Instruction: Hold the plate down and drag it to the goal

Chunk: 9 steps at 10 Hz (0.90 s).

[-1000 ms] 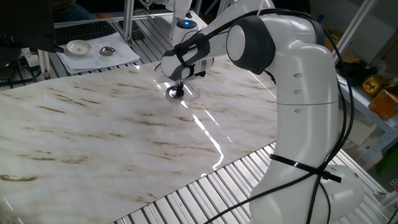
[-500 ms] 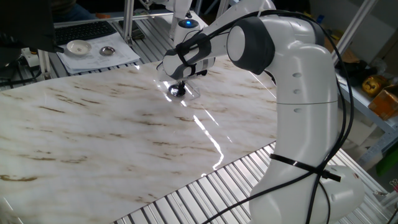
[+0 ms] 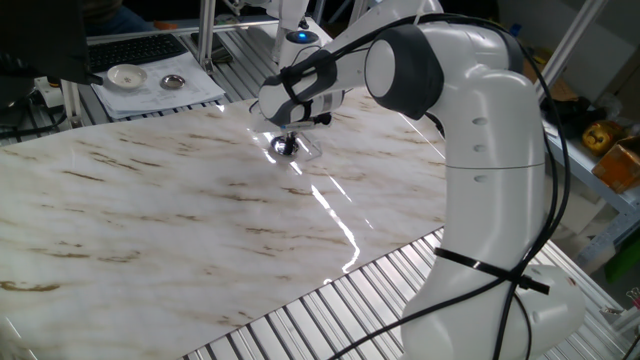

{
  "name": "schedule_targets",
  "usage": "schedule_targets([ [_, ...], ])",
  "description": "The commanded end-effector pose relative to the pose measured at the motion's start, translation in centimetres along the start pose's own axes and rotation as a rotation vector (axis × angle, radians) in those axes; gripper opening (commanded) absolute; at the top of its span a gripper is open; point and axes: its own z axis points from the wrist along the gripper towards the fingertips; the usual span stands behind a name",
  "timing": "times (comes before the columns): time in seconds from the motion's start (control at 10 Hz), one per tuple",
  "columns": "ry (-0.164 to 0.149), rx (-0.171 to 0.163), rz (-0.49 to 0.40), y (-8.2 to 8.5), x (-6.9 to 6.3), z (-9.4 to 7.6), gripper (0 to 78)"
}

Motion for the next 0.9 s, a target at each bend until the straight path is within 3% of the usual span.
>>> schedule_targets([
  [0.1, 0.002, -0.005, -0.004, 0.5, 0.3, -0.7, 0.0],
  [0.2, 0.004, -0.009, -0.007, 0.6, 0.3, -0.8, 0.0],
  [0.3, 0.014, -0.033, 0.002, 0.8, 0.4, -1.2, 0.0],
  [0.9, 0.030, -0.061, 0.023, 1.7, 0.2, -2.2, 0.0],
])
